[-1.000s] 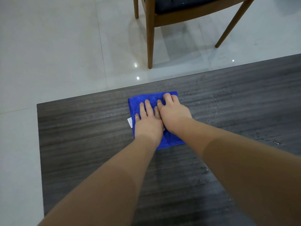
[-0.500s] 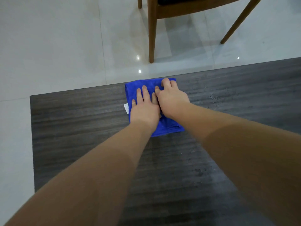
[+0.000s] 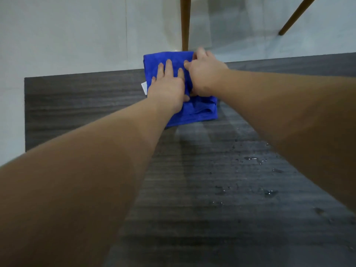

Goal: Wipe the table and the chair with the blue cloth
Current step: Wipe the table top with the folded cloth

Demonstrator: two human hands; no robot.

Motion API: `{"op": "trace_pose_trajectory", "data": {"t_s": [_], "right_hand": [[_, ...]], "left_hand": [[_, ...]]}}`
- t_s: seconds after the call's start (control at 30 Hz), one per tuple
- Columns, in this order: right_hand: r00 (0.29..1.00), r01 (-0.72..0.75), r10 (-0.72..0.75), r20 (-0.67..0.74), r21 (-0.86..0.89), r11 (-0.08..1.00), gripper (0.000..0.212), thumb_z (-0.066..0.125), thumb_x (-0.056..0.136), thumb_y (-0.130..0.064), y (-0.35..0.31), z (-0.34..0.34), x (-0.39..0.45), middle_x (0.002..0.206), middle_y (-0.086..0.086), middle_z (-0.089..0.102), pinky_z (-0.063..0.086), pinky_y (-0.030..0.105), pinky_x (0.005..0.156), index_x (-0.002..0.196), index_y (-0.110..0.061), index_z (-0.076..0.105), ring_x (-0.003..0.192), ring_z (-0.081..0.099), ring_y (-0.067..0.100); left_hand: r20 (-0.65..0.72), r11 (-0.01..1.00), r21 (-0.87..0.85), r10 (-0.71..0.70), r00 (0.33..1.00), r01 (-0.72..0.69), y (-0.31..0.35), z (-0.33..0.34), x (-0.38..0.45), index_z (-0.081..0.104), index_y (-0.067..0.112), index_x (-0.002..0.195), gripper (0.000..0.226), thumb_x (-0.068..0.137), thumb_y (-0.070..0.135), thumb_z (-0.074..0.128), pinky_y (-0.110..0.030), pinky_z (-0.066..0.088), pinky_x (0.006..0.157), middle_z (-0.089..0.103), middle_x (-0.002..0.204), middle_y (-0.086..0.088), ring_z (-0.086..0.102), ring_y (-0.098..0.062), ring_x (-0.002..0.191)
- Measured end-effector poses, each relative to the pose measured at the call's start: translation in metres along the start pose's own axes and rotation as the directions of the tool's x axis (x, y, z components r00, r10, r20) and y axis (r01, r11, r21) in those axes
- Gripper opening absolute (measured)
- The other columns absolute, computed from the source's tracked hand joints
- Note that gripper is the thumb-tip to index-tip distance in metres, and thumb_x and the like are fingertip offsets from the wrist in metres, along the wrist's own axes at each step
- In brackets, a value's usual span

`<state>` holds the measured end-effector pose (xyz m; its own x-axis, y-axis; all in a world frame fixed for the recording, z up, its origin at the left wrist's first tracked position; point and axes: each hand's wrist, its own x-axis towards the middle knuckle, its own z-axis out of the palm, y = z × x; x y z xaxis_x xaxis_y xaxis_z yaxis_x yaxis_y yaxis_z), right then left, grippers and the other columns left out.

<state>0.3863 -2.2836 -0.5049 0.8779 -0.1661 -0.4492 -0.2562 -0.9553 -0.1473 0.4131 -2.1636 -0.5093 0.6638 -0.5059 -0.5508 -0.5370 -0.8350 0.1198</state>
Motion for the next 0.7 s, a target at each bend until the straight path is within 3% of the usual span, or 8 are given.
{"op": "trace_pose_trajectory", "data": {"t_s": [0.3,0.7], "right_hand": [[0.999,-0.05,0.05,0.019,-0.023,0.998,0.054,0.07,0.085,-0.033,0.018,-0.002,-0.013,0.14,0.013,0.029,0.041,0.045,0.102,0.131,-0.014,0.05,0.131,0.031,0.03],[0.994,-0.07,0.079,0.082,-0.103,0.992,0.054,0.068,0.088,-0.03,0.007,0.014,-0.071,0.15,0.013,0.018,0.043,0.046,0.092,0.134,-0.013,0.047,0.135,0.025,0.03]], "left_hand": [[0.021,0.999,0.0,0.045,0.999,-0.045,0.02,0.002,0.006,0.007,0.02,0.158,0.087,0.094,0.041,0.061,-0.052,0.011,0.12,-0.016,0.163,-0.013,-0.012,-0.032,0.15],[0.032,0.998,0.012,0.068,0.997,-0.069,0.03,0.032,-0.042,0.003,0.02,0.158,0.086,0.096,0.044,0.057,-0.051,0.01,0.12,-0.017,0.163,-0.012,-0.013,-0.032,0.15]]}}
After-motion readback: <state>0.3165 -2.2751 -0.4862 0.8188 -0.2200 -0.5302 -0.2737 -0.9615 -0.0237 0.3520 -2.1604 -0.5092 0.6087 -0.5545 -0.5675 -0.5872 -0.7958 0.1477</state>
